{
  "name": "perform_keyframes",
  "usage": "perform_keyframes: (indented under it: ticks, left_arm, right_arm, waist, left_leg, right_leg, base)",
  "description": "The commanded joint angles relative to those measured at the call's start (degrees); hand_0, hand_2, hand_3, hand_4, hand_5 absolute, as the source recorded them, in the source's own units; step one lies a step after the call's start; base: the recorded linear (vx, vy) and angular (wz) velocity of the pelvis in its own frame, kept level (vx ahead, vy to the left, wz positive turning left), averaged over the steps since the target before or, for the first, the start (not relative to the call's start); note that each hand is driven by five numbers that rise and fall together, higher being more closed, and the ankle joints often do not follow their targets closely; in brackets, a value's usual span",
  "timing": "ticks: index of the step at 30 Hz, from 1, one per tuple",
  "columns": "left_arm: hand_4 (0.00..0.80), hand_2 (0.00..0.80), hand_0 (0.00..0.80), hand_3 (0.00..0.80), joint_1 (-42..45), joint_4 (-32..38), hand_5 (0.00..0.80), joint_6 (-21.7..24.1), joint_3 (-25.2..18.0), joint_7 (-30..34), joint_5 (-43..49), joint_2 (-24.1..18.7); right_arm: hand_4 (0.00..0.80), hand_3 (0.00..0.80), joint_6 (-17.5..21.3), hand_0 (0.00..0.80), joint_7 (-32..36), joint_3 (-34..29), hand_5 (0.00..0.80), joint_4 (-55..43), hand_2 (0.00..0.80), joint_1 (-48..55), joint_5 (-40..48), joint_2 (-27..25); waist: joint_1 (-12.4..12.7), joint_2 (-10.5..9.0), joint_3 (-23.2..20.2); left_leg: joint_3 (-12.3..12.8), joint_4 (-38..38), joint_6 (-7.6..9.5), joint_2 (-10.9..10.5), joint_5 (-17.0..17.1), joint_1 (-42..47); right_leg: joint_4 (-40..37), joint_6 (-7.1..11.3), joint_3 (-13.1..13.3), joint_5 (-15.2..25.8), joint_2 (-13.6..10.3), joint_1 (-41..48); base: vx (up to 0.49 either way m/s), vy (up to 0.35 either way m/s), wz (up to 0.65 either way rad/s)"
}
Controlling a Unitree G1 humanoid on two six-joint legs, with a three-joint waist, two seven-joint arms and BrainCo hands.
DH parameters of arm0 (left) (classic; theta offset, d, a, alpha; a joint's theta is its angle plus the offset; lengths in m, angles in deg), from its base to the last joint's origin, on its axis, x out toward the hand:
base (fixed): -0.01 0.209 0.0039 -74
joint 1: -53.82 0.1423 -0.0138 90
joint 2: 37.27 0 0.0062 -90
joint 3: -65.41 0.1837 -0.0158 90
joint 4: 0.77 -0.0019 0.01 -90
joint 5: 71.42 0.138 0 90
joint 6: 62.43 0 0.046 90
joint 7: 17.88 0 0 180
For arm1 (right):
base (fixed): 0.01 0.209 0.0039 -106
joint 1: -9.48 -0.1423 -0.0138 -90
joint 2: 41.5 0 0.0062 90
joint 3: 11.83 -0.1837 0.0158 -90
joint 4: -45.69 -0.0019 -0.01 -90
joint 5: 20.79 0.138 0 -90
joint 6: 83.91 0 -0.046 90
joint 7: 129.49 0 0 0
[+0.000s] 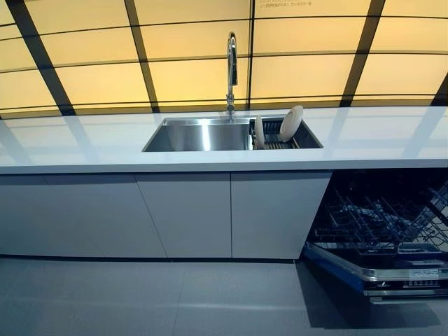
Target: Take plates into dishwasher
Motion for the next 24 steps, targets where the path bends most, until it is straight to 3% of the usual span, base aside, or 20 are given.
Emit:
perform_keyframes:
  ticks: [1,24]
  left_arm:
    - [0.000,0.000,0.000,0.000,-3.07,-2.51,0.000,-0.37,-1.29,0.32,2.35,-1.39]
    - [0.000,0.000,0.000,0.000,-3.47,-2.68,0.000,0.34,-1.35,-0.24,2.66,-1.45]
  right_arm:
    - [0.000,0.000,-0.34,0.000,0.74,2.14,0.000,1.76,0.000,-3.31,0.61,1.99]
    - [0.000,0.000,-0.76,0.000,1.20,1.62,0.000,2.04,0.000,-3.64,1.13,1.88]
  waist:
    - [0.08,-5.89,0.83]
    - [-0.60,-6.07,0.72]
  left_leg:
    - [2.49,-2.38,4.85,-7.13,1.40,-0.47]
    - [2.94,-2.22,4.92,-6.57,1.12,0.13]
  right_leg:
    - [2.18,3.33,2.42,-0.11,-0.89,0.77]
    - [2.62,3.13,3.02,-0.43,-0.60,0.91]
  base:
    - [0.000,0.000,0.00]
    - [0.011,-0.005,0.00]
